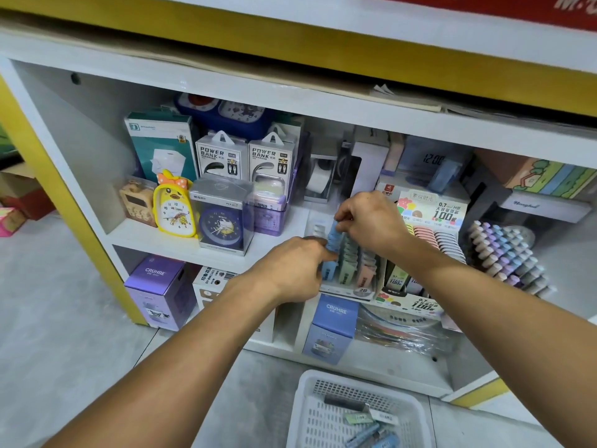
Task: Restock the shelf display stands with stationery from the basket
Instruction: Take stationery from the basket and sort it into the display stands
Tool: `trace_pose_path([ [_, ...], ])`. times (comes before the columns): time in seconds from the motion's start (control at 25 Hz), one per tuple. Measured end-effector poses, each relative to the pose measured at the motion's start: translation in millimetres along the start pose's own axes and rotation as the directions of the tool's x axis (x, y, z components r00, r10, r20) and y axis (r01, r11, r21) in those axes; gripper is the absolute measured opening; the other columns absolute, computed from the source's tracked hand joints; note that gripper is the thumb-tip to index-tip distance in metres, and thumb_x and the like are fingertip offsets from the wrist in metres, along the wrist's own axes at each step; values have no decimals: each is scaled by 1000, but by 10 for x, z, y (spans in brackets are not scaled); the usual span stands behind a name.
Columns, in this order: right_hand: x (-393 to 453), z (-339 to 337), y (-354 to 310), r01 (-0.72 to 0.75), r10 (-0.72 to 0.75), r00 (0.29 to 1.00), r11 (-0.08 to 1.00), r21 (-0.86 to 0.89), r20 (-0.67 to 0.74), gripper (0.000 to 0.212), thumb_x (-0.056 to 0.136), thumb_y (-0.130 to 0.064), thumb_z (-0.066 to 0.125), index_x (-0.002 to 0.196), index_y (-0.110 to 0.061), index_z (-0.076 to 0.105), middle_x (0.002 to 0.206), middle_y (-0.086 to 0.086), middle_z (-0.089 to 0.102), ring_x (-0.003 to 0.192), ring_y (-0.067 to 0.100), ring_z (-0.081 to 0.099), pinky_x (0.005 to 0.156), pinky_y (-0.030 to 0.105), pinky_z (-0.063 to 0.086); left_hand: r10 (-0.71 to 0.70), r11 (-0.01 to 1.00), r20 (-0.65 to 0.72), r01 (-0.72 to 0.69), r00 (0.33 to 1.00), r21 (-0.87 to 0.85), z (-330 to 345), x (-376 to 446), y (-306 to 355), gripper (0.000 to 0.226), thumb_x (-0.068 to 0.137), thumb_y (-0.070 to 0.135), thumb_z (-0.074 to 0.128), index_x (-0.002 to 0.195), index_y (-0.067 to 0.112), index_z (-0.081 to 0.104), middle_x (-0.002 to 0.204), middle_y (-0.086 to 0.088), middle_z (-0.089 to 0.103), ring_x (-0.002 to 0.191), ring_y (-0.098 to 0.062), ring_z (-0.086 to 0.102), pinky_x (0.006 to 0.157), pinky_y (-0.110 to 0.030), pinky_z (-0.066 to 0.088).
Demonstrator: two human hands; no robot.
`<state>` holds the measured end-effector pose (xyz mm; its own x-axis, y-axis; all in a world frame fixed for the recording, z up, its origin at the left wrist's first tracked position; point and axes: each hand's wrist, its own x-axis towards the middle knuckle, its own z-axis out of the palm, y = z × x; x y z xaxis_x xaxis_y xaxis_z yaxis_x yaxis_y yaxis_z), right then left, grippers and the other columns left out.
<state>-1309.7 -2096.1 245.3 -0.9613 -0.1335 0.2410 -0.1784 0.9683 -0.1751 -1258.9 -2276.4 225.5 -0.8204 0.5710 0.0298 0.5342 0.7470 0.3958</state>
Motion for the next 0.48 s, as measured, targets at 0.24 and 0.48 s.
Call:
trace_pose_path([
  [0.24, 66, -5, -46, 61, -45, 991, 990, -129, 122, 16, 87, -26, 74, 103, -27, 76, 107, -2, 72, 101, 21, 65, 88, 35, 53, 11, 1000, 9, -12, 1000, 24, -2, 11, -3, 50, 80, 7, 54, 123, 29, 64, 135, 1, 58, 117, -25, 56, 94, -40, 51],
  [0.48, -167, -210, -137, 120, -114, 991, 988, -92, 71, 36, 94, -13, 56, 127, -18, 66, 127, 7, 63, 120, 26, 57, 103, 39, 46, 78, 995, -117, -69, 990, 79, -32, -56, 95, 46, 79, 5, 53, 117, 23, 69, 127, -3, 60, 114, -25, 57, 92, -35, 51],
])
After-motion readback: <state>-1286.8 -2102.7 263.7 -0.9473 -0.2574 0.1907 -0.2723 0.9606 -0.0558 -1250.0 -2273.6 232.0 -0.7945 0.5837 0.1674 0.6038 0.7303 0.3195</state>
